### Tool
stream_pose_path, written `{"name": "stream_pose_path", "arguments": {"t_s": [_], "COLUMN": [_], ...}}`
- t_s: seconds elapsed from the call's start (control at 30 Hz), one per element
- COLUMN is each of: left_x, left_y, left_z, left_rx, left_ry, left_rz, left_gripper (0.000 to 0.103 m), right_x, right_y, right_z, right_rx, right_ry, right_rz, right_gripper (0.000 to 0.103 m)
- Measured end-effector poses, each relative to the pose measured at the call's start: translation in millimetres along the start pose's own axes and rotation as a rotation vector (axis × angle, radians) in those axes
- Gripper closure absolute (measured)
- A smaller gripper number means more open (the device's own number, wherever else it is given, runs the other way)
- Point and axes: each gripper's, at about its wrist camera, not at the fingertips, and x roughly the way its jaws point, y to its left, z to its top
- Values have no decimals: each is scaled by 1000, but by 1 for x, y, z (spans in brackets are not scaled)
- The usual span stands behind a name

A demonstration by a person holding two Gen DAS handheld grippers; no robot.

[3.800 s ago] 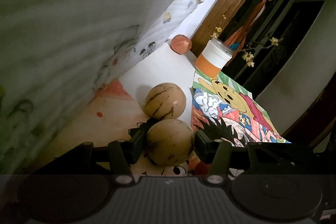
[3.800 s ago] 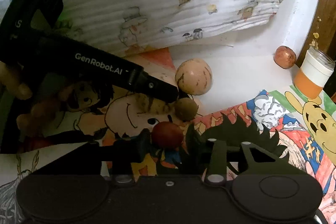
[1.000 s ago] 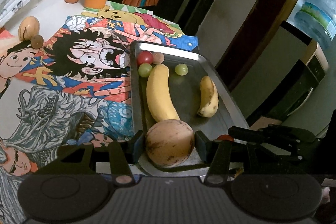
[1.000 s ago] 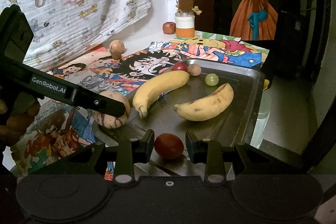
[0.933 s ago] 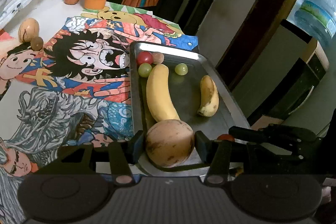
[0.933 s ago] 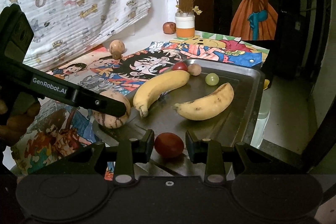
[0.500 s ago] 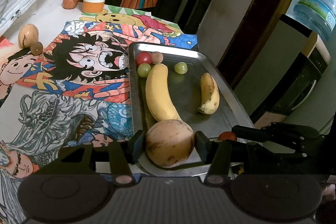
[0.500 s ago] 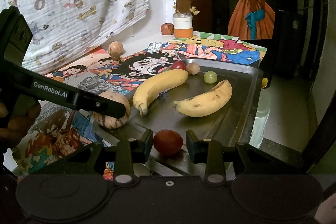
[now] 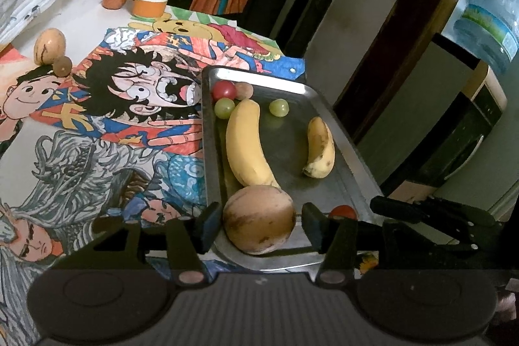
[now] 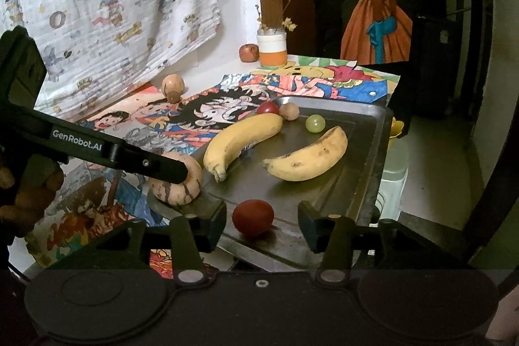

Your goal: Organize fruits

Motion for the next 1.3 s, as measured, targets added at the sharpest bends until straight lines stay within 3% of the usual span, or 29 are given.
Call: {"name": "stream_pose_path", "arguments": {"t_s": [0.33,0.53,0.9,1.3], "left_x": [-35,-59,-92,-121], "left_y": [0,3,16,36], "left_z": [-8,-18,-45,-57], "left_rx": [28,69,126,110], "left_ry": [-71,-112,-101,-119], "left_rz": [45,111,218,280], "left_gripper": [10,0,0,0], "right_x": [-24,-40,-48,-43], "right_y": [15,29,60,97], "right_z": [4,4,0,4], "right_rx": [44,84,103,99], "right_ry": [-42,-69,22,104], "right_rz": [-17,-28,-117,-89], "right_gripper": [19,1,1,1]}}
